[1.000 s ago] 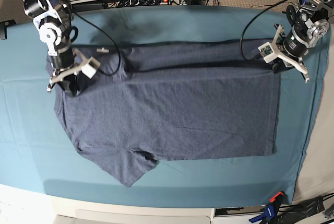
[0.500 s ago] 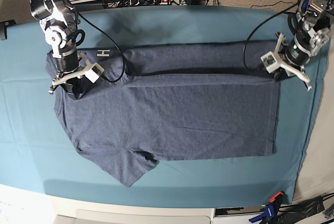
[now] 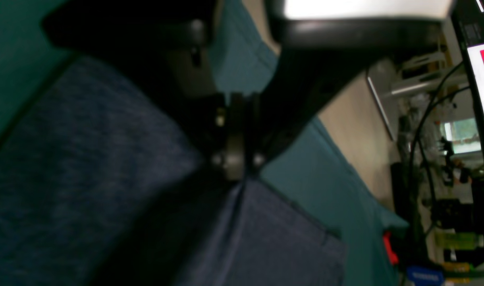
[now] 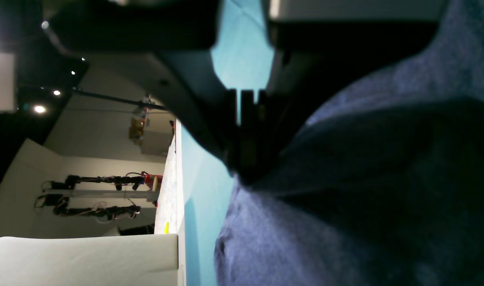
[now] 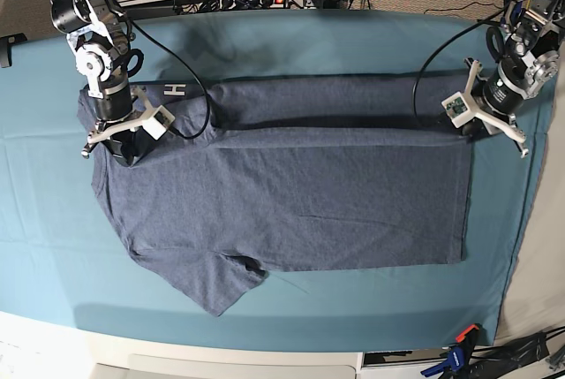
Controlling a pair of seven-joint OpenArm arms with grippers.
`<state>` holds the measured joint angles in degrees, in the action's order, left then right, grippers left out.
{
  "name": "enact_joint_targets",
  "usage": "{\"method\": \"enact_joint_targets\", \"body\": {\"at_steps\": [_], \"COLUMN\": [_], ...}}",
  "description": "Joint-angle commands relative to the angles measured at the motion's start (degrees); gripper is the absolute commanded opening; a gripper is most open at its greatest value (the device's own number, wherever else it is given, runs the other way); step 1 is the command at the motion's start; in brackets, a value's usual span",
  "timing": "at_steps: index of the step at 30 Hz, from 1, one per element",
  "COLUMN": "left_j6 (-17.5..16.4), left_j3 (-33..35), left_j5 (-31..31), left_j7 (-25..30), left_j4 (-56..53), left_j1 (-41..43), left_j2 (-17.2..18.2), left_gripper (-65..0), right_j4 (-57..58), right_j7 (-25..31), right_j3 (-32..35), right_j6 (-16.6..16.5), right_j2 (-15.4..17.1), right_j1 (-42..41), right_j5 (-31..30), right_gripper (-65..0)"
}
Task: Fold the T-shirt properly
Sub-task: 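Lower both grippers and lay the collar edge back onto the shirt, then regrasp the folded shoulder edge with both grippers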
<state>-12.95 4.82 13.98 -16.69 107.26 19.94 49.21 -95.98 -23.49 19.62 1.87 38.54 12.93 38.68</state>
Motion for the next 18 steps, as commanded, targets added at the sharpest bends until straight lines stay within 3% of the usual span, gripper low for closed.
{"method": "enact_joint_targets", "body": {"at_steps": [1,2,3,8,12,18], "left_j6": [0.83,0.85,0.83,0.79,-2.40,-2.38], "left_j3": [-0.59,-0.59,-0.59,-0.59,-0.59,-0.59], "left_j5": [0.13,0.11,0.13,-0.61,-2.93,-1.81], "left_j7": [0.57,0.57,0.55,-0.50,-2.47,-5.79], "left_j4": [0.68,0.68,0.68,0.68,1.05,6.38], "left_j1": [-0.59,-0.59,-0.59,-0.59,-0.33,3.61], "left_j2": [1.09,1.09,1.11,1.11,1.11,1.11], "left_gripper": [-36.5,-32.5,-32.6,-32.6,-32.9,-33.1], "right_j4": [-0.66,-0.66,-0.66,-0.66,-0.83,-3.32], "right_j7": [0.55,0.55,0.48,-3.78,-4.61,-6.16], "right_j3": [-0.55,-0.55,-0.55,-0.55,-0.55,-0.55], "right_j6": [1.36,1.40,1.70,7.45,7.63,7.89], "right_j2": [0.98,0.98,0.98,1.05,1.49,1.99], "right_j1": [-0.52,-0.52,-0.52,-0.48,1.99,10.80], "right_j5": [0.09,0.11,0.11,0.76,3.54,7.17], "right_gripper": [-50.1,-40.9,-35.9,-35.6,-35.7,-35.7]}}
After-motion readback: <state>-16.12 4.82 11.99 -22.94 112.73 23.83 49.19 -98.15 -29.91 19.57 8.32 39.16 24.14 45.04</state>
